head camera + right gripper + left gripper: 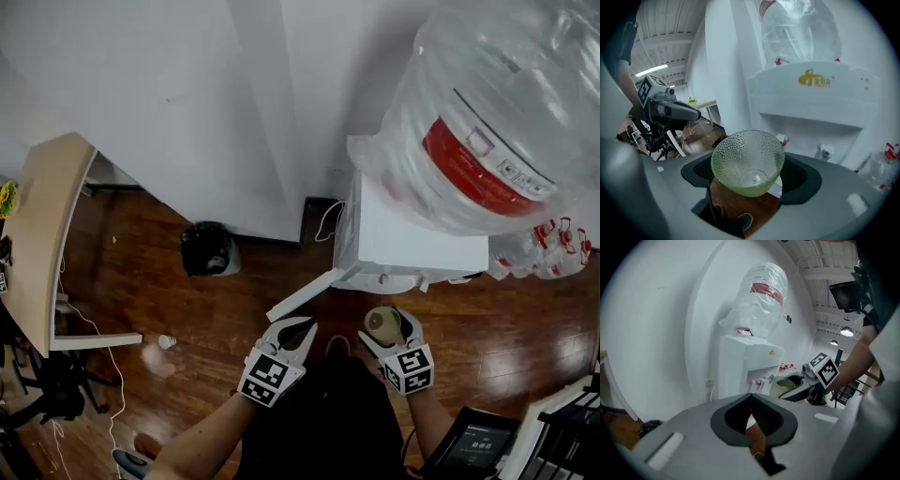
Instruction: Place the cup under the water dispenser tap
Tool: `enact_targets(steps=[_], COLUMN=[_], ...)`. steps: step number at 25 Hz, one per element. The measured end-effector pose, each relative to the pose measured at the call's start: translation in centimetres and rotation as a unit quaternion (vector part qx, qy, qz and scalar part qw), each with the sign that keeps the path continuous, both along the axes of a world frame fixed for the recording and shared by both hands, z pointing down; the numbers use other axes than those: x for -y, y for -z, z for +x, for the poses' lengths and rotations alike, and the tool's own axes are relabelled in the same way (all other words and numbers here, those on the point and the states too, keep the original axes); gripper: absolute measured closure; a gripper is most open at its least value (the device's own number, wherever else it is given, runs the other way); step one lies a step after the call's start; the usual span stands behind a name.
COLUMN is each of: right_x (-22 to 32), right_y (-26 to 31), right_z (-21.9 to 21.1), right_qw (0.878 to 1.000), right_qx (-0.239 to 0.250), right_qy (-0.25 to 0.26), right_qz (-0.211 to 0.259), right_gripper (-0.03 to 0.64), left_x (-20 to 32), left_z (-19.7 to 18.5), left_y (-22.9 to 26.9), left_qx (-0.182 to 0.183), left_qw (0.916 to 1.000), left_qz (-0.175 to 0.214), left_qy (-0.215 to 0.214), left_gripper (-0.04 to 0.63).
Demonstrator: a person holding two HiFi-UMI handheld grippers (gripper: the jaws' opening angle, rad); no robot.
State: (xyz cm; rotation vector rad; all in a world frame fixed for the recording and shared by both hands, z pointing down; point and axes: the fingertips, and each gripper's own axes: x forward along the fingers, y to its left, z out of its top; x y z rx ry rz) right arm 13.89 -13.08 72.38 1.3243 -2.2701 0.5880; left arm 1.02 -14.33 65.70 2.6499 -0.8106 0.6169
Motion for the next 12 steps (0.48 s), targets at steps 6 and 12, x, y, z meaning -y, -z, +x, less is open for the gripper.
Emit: enact_targets(steps=[6, 12], right_x=[1.0, 4.0], right_y=[-9.2, -15.3], right_z=[0.9, 1.6], right_qw=[0.999, 0.998], right_qx=[-0.014, -0.017], right_qy=[-0.028, -0.055], right_qz=[-0.026, -0.035], right_gripper=[0.218, 0.218], left_x=[0.5, -0.4], left_z=[-2.6, -1.6], left_y=[-6.6, -9.9], left_qx=[0.001, 0.005], left_qw=[0.9997, 0.9996], left_qz=[-0.011, -0.022], left_qy=[0.021, -0.013], left_gripper=[0.594, 0.594])
